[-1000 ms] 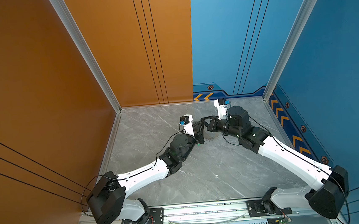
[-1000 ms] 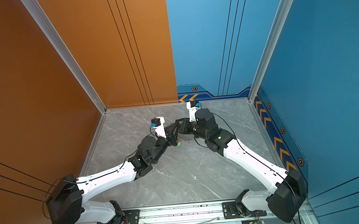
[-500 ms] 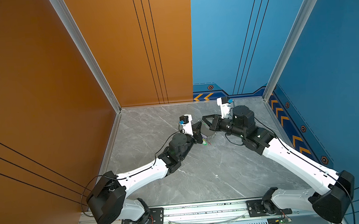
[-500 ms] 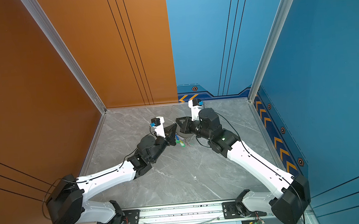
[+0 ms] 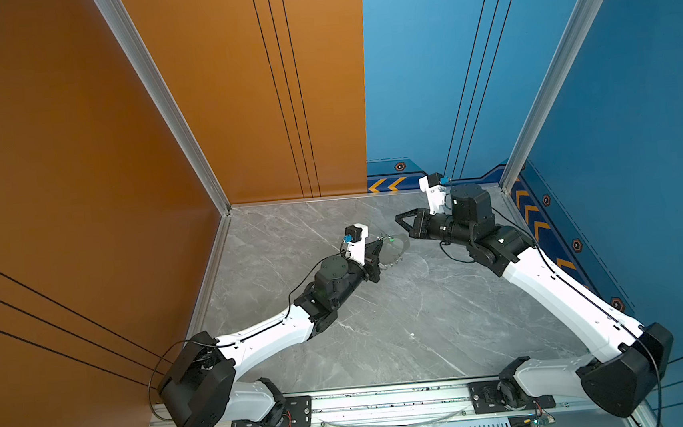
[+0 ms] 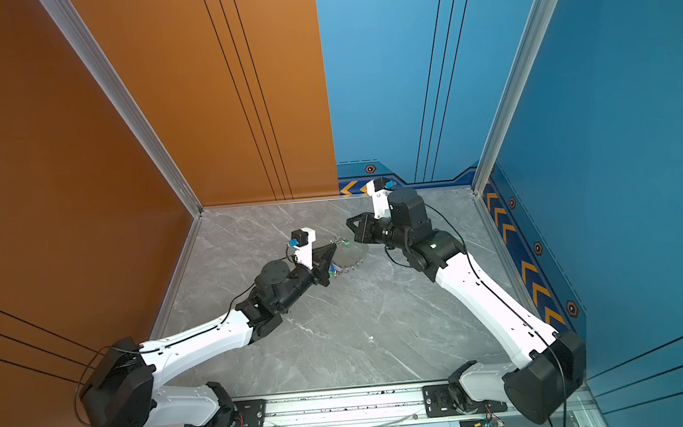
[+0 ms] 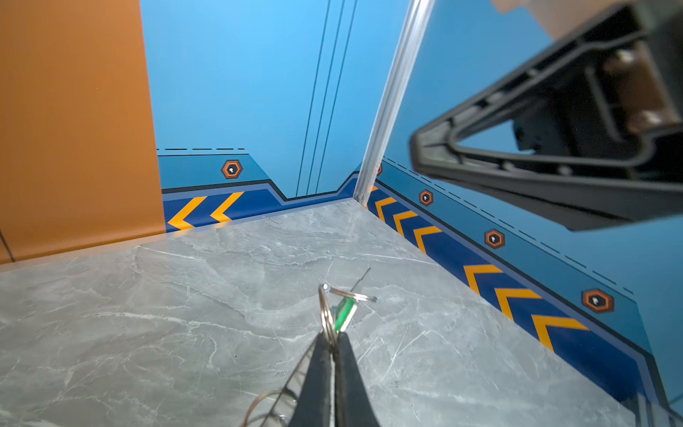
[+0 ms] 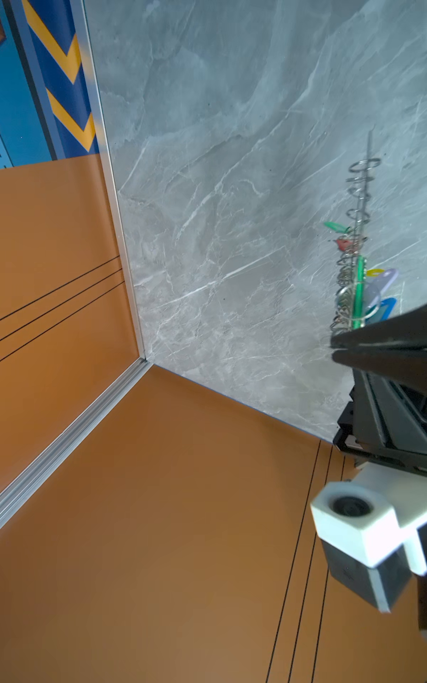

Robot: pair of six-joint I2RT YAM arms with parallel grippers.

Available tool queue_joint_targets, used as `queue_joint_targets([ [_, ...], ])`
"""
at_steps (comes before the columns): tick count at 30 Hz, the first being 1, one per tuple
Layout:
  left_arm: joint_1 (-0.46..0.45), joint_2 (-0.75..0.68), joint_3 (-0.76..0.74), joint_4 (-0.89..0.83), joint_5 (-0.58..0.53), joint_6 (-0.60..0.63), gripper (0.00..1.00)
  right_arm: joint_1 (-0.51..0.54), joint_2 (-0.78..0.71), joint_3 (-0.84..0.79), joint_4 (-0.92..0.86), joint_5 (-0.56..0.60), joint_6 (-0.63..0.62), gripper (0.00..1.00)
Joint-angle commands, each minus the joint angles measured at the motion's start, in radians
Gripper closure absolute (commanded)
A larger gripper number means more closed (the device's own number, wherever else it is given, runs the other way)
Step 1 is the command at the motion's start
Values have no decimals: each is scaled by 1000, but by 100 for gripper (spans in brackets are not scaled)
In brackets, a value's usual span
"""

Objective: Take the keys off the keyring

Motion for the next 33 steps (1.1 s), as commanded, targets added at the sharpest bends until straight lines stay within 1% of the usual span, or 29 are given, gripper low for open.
queue_joint_targets([
  [1,54,-33,-27,47,233,102,100,-3,22,43,-209,-54,-152,88],
  [2,72,-32,-29,44,289,105,100,-8,18,39,-215,-66,-174,86],
  [5,132,-31,-22,18,483,94,100,-22,3,29,-225,-149,-260,79],
  [7,172,-30,-6,-18,614,85,100,-25,-9,14,-230,-223,-325,73],
  [10,209,-31,32,-120,738,98,100,-23,-9,-12,-230,-333,-392,68],
  [12,218,-34,68,-228,796,141,100,-19,5,-22,-230,-361,-420,67],
  [15,220,-30,135,-403,859,216,100,-10,21,-25,-228,-380,-455,65],
  [17,221,-28,171,-488,892,259,100,-6,37,-21,-228,-402,-475,65],
  [23,237,-36,224,-626,941,321,100,12,69,-17,-230,-465,-504,64],
  [28,249,-45,229,-636,951,325,100,29,70,-22,-233,-499,-513,66],
  [33,256,-51,224,-605,975,297,100,34,76,-26,-244,-490,-519,66],
])
